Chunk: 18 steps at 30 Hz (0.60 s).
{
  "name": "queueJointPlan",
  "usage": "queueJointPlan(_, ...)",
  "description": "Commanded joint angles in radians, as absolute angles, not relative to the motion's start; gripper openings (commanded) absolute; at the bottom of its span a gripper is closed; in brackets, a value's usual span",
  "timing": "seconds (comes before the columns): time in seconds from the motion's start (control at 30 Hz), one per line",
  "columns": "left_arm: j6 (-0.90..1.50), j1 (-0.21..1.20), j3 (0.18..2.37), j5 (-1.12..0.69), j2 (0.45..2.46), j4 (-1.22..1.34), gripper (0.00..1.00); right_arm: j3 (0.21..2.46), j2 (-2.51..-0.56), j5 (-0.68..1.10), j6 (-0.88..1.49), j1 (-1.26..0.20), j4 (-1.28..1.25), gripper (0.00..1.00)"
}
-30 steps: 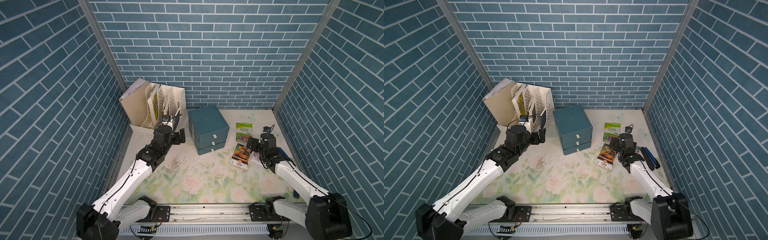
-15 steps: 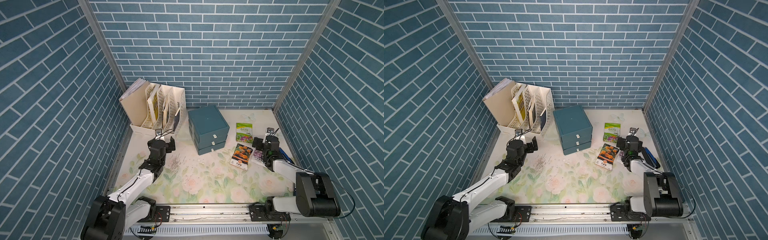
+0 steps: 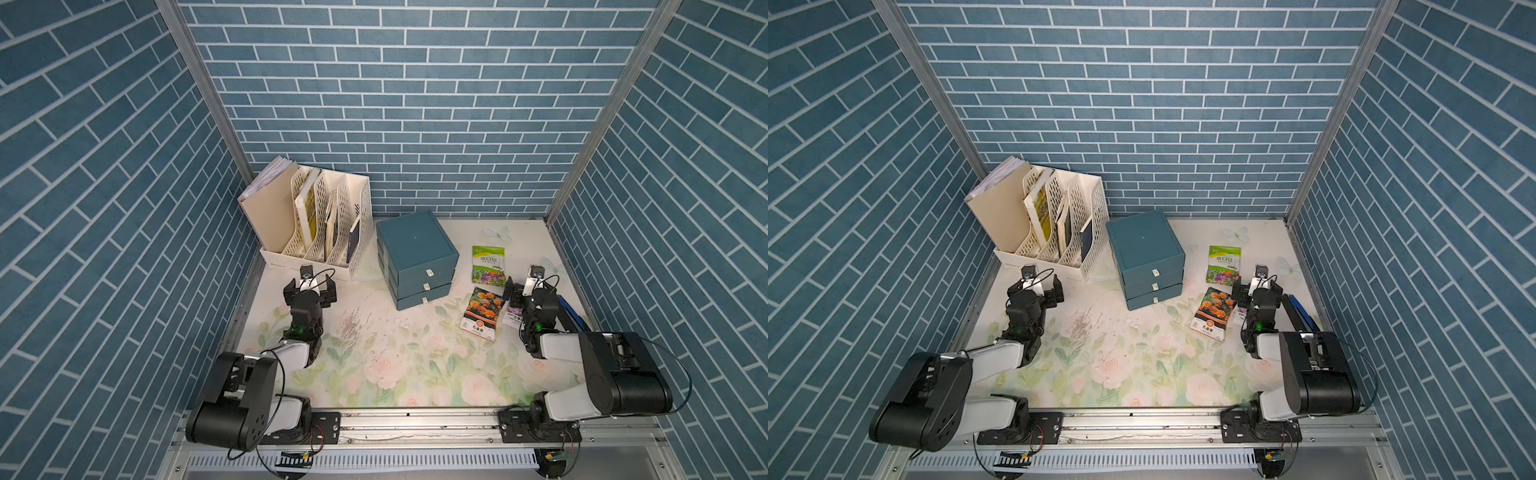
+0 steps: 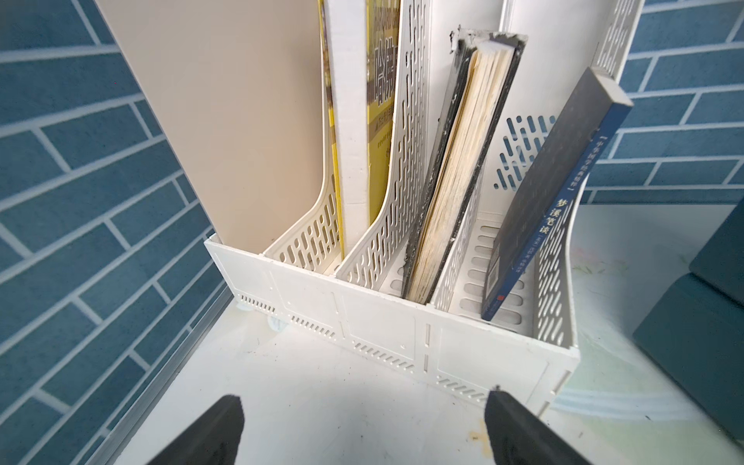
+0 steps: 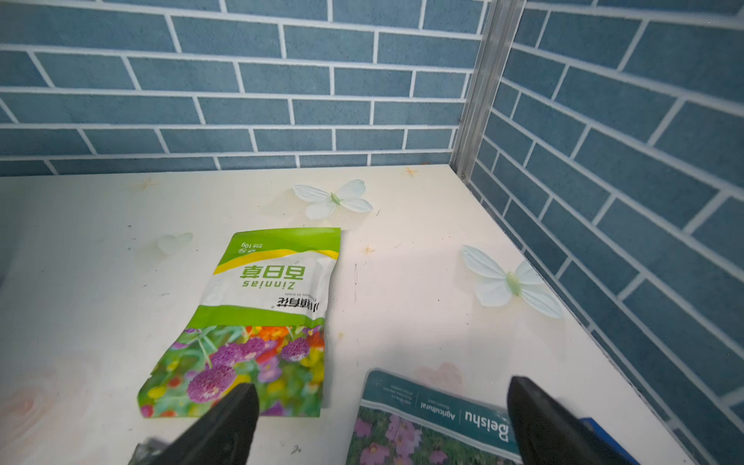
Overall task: Take the seed bags out of the drawer
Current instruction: Reset both arms
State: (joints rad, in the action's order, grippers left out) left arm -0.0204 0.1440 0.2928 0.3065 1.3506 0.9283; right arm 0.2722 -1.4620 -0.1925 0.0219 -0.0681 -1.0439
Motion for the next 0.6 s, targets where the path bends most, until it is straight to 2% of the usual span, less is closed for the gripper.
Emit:
queueJointPlan(0.0,-0.034,0.115,0.276,0.245,1.404,1.08,0.97,0.212,-1.491,-0.171,-0.008,-0.065,-1.259,1.0)
queueJointPlan(0.1,-0.026,0.106,0.245,0.225,1.473,1.198,0.97,0.196,-1.507,-0.199,-0.006,-0.072,-1.303,1.0)
queueJointPlan(0.57,0.007,0.061,0.227,0.164,1.506,1.244,1.0,0.193,-1.529,-0.235,-0.019,-0.094,-1.331,1.0)
